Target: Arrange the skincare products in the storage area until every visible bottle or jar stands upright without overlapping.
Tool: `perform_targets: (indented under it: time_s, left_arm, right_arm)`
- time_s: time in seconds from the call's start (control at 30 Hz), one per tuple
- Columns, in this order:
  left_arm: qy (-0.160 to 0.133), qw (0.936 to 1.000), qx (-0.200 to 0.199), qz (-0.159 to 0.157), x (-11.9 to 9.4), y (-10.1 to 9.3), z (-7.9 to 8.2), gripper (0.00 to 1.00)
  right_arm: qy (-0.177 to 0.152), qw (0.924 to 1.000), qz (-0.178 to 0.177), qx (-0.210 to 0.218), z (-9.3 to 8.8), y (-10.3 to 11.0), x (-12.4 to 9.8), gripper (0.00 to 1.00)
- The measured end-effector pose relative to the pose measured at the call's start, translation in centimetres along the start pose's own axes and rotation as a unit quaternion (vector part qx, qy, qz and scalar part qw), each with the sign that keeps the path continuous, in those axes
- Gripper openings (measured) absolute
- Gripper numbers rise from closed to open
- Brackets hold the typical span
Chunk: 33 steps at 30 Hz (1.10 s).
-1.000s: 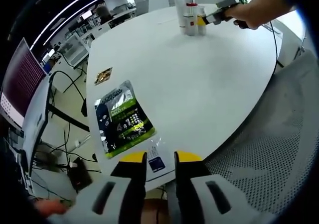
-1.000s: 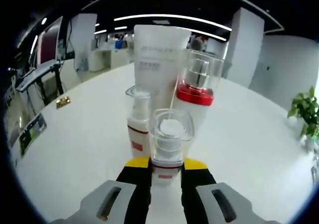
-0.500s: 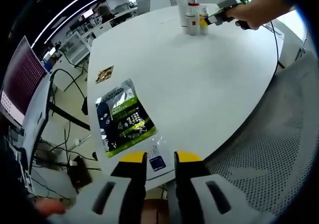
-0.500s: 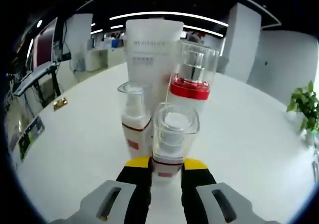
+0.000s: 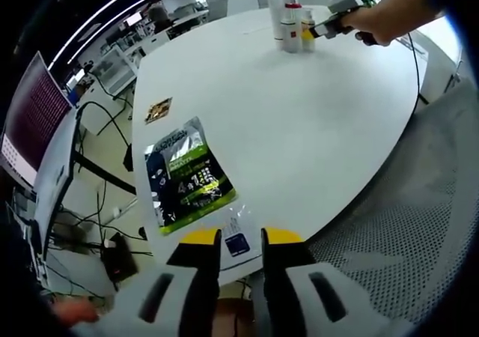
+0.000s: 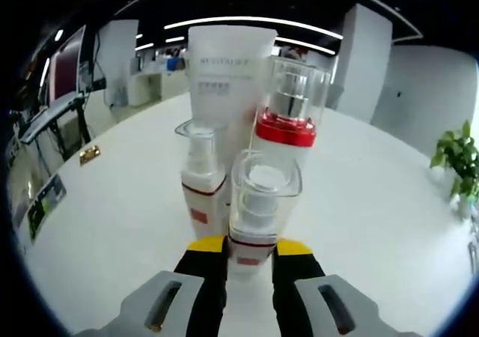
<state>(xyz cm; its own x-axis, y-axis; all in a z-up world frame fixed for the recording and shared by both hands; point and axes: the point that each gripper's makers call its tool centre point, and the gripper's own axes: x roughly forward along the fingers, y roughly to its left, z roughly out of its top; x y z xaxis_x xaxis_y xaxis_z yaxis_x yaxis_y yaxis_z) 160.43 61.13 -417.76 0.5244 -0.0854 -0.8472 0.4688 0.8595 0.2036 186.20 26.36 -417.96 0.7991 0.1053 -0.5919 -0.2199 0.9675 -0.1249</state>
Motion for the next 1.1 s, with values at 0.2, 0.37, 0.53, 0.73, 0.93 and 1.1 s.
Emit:
perform_targets:
  time_s: [0.2, 0.37, 0.53, 0.73, 0.93, 1.1]
  left_arm:
    - [0.001, 1.0000, 0.001, 0.000, 0.0, 0.0, 0.0, 0.16]
    - [0.000, 1.0000, 0.001, 0.000, -0.1, -0.1, 0.0, 0.16]
    - [0.000, 1.0000, 0.002, 0.000, -0.1, 0.0, 0.0, 0.16]
    - [0.001, 1.0000, 0.005, -0.001, 0.0, -0.1, 0.0, 0.16]
    - [-0.002, 1.0000, -0.002, -0.001, -0.1, 0.0, 0.1, 0.15]
    - [0.003, 1.0000, 0.008, -0.001, 0.0, -0.1, -0.1, 0.14]
  right_arm:
    - [0.003, 1.0000, 0.005, 0.002, -0.2, 0.1, -0.2, 0.20]
    - [0.004, 0.9999, 0.007, 0.008, -0.3, 0.0, -0.4, 0.23]
    - [0.008, 0.9998, 0.015, 0.004, -0.4, 0.4, -0.7, 0.27]
    - [0.010, 0.9996, 0.025, 0.005, -0.5, 1.2, -1.2, 0.28]
    - [0.017, 0.9995, 0.028, 0.006, -1.0, 1.1, -1.3, 0.29]
    - [0.012, 0.9993, 0.035, 0.004, -0.7, 1.2, -1.0, 0.29]
